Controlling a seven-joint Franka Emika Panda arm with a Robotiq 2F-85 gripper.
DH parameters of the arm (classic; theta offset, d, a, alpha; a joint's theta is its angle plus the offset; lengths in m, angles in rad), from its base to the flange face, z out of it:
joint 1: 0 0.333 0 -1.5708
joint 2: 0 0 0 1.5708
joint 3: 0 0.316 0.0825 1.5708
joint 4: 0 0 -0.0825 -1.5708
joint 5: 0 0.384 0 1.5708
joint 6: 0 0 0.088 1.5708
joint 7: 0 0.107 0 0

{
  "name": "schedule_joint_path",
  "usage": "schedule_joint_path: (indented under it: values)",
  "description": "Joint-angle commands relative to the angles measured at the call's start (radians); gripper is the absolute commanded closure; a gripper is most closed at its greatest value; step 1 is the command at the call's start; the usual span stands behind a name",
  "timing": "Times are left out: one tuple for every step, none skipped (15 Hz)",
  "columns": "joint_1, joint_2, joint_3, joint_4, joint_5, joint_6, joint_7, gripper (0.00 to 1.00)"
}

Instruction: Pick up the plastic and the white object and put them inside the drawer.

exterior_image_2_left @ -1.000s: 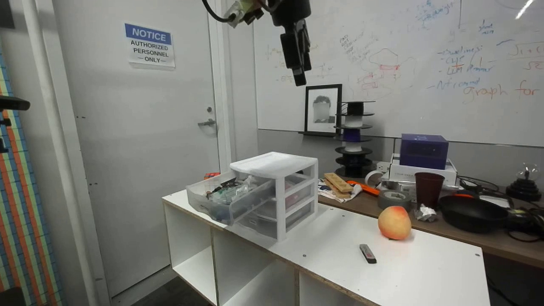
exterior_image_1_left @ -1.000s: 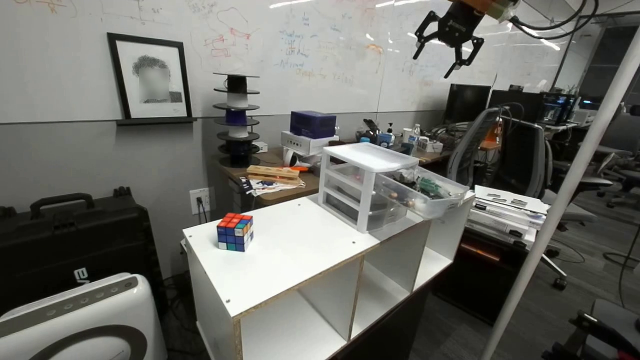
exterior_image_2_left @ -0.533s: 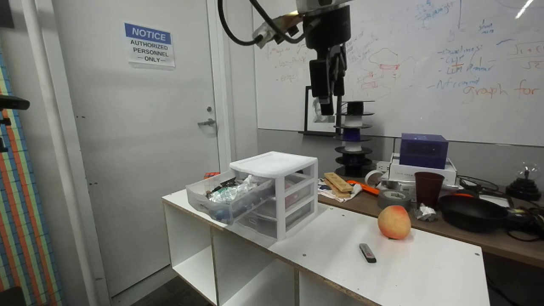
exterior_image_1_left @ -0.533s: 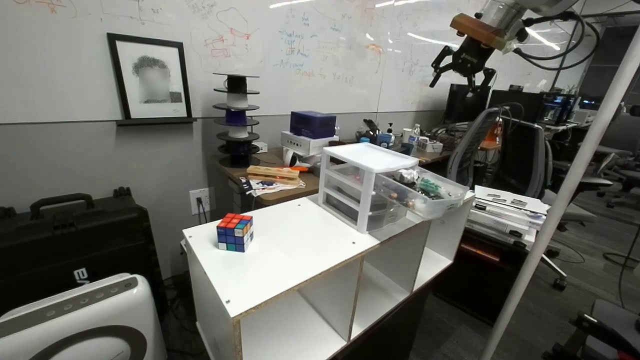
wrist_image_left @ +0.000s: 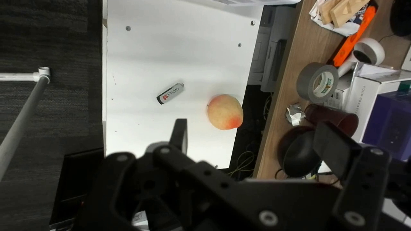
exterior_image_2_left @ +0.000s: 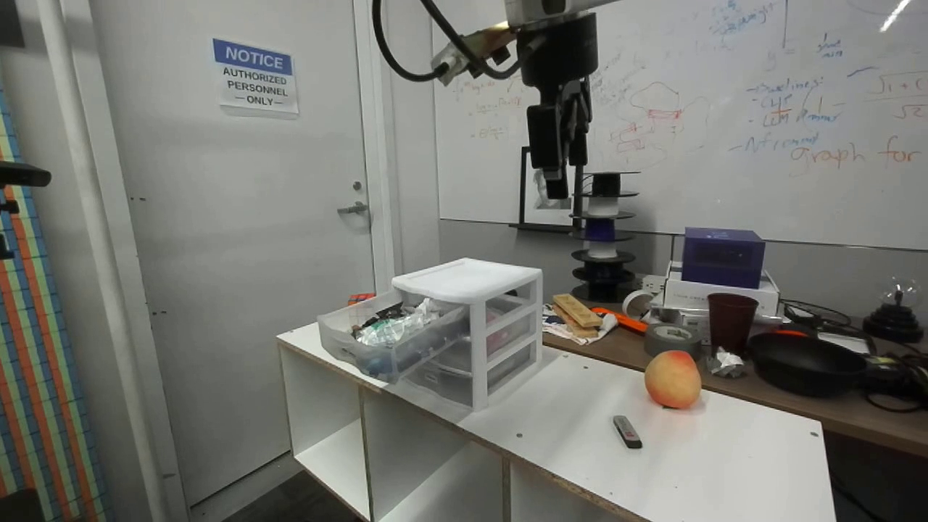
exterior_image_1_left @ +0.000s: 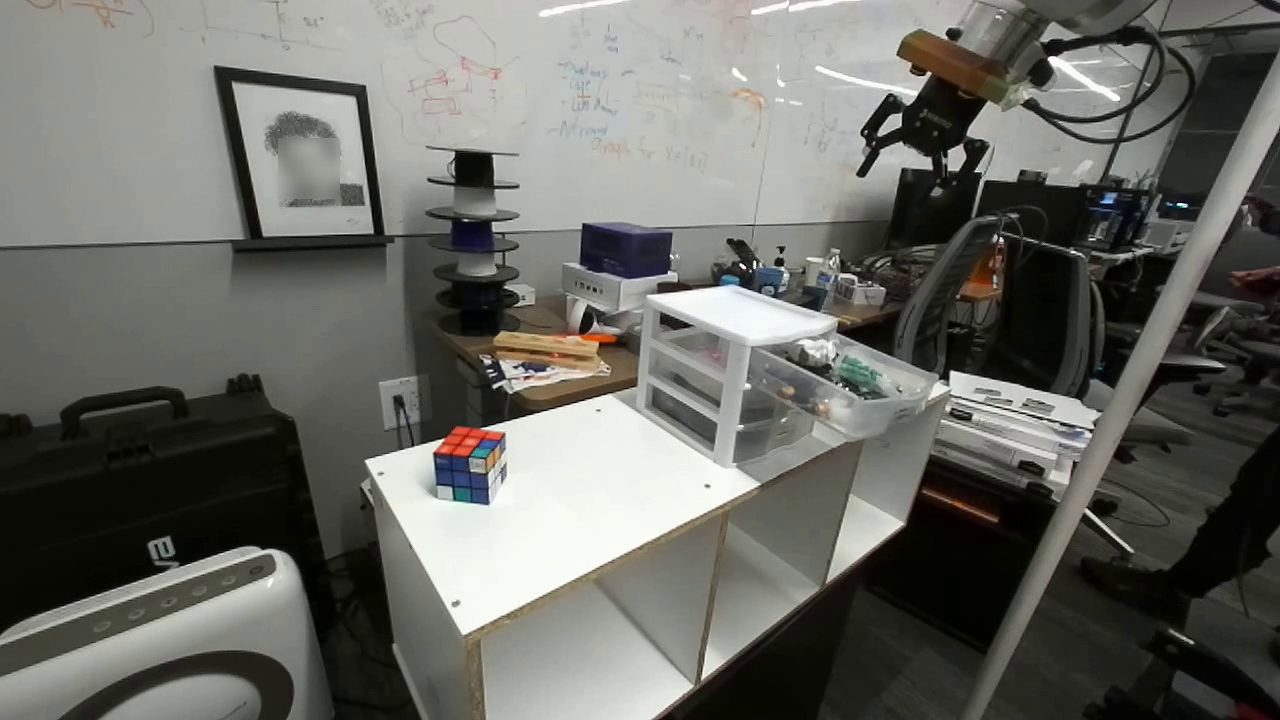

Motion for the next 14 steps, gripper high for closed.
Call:
schedule_joint_path:
  values:
    - [0.002, 0.063, -0.012, 0.039, 0.032, 0.103, 0.13, 0.0]
    - [-0.003, 0.094, -0.014, 0.053, 0.044, 0.138, 0.158, 0.0]
    - [-0.007, 0.123, -0.019, 0.066, 0.053, 0.164, 0.195, 0.0]
    - [-0.011, 0.155, -0.027, 0.088, 0.054, 0.129, 0.247, 0.0]
    - [-0.015, 0.185, -0.035, 0.107, 0.053, 0.102, 0.29, 0.0]
    - [-0.024, 0.219, -0.041, 0.134, 0.051, 0.048, 0.321, 0.0]
    - [-0.03, 0.246, -0.046, 0.152, 0.05, 0.013, 0.355, 0.0]
    - [-0.044, 0.273, -0.045, 0.178, 0.059, -0.049, 0.37, 0.0]
    - [-0.051, 0.297, -0.047, 0.2, 0.057, -0.1, 0.401, 0.0]
    - [-0.06, 0.326, -0.049, 0.231, 0.057, -0.154, 0.434, 0.0]
    - [-0.073, 0.343, -0.052, 0.25, 0.06, -0.205, 0.461, 0.0]
    - [-0.085, 0.359, -0.057, 0.266, 0.061, -0.241, 0.497, 0.0]
    - [-0.093, 0.379, -0.061, 0.286, 0.062, -0.25, 0.532, 0.0]
    - [-0.101, 0.4, -0.066, 0.304, 0.063, -0.239, 0.562, 0.0]
